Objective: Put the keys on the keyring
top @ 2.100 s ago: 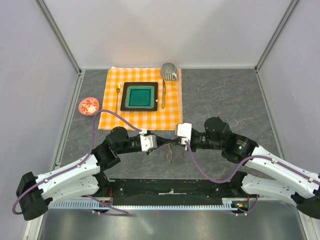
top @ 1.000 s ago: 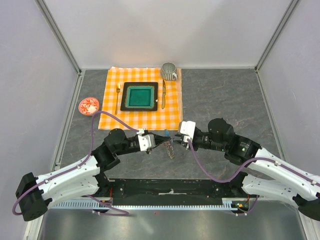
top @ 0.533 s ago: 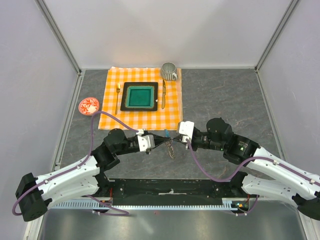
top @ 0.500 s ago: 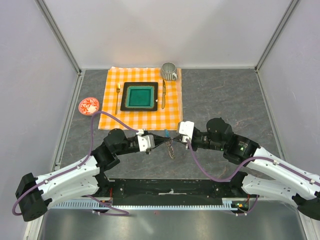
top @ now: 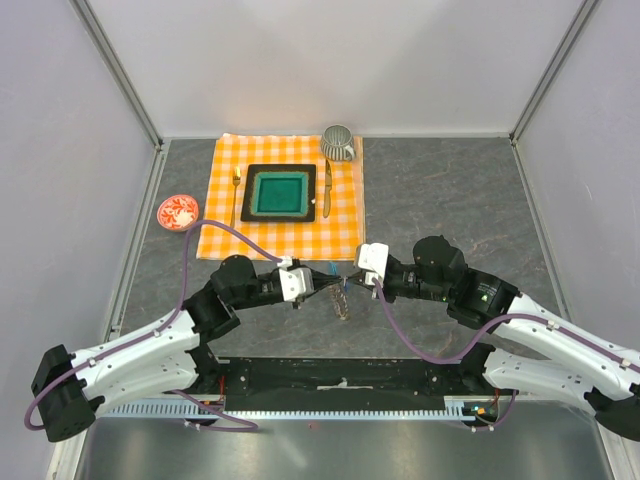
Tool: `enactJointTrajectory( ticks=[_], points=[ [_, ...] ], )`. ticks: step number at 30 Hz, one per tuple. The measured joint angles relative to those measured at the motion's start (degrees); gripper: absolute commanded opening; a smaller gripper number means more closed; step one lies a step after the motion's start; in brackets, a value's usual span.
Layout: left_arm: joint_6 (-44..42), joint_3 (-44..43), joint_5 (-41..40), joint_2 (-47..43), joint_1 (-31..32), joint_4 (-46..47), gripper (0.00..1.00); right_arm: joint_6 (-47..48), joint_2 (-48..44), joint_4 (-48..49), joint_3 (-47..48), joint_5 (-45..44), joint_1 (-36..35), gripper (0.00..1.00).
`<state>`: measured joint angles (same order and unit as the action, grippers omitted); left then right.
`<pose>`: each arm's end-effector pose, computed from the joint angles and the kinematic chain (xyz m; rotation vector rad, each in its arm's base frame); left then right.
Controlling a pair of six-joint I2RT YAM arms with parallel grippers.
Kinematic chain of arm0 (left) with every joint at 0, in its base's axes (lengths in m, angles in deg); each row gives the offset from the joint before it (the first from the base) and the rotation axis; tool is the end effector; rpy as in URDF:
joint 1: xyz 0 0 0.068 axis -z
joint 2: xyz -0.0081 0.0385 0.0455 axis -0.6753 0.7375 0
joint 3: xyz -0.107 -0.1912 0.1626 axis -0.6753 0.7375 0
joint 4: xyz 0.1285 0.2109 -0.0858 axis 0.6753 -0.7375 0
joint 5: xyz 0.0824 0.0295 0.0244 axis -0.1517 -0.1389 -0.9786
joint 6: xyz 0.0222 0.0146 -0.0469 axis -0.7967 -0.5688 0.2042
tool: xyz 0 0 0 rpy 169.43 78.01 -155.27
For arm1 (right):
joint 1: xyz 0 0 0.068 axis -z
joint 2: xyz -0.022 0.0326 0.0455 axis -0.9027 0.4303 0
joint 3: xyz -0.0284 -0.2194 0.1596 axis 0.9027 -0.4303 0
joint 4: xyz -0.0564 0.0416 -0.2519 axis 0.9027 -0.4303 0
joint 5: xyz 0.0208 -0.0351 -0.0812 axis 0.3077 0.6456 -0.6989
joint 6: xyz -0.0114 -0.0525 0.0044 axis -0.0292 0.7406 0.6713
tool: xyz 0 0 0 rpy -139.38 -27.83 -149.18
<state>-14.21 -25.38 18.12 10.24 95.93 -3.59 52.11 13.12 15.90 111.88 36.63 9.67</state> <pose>0.1081 -0.1710 0.2890 1.2178 1.0945 -0.8225 0.1070 0.1695 0.3318 -1.3487 1.4197 0.6730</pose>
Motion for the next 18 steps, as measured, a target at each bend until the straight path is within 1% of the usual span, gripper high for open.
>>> enactJointTrajectory(
  ticks=[6, 18],
  points=[
    [0.39, -0.39, -1.92, 0.09, 0.07, -0.35, 0.02, 0.24, 0.07, 0.07, 0.00, 0.02, 0.02, 0.00],
    [5.77, -0.37, -7.85, -0.09, 0.24, 1.20, 0.02, 0.68, 0.57, 0.02, 0.00, 0.07, 0.33, 0.00]
  ],
)
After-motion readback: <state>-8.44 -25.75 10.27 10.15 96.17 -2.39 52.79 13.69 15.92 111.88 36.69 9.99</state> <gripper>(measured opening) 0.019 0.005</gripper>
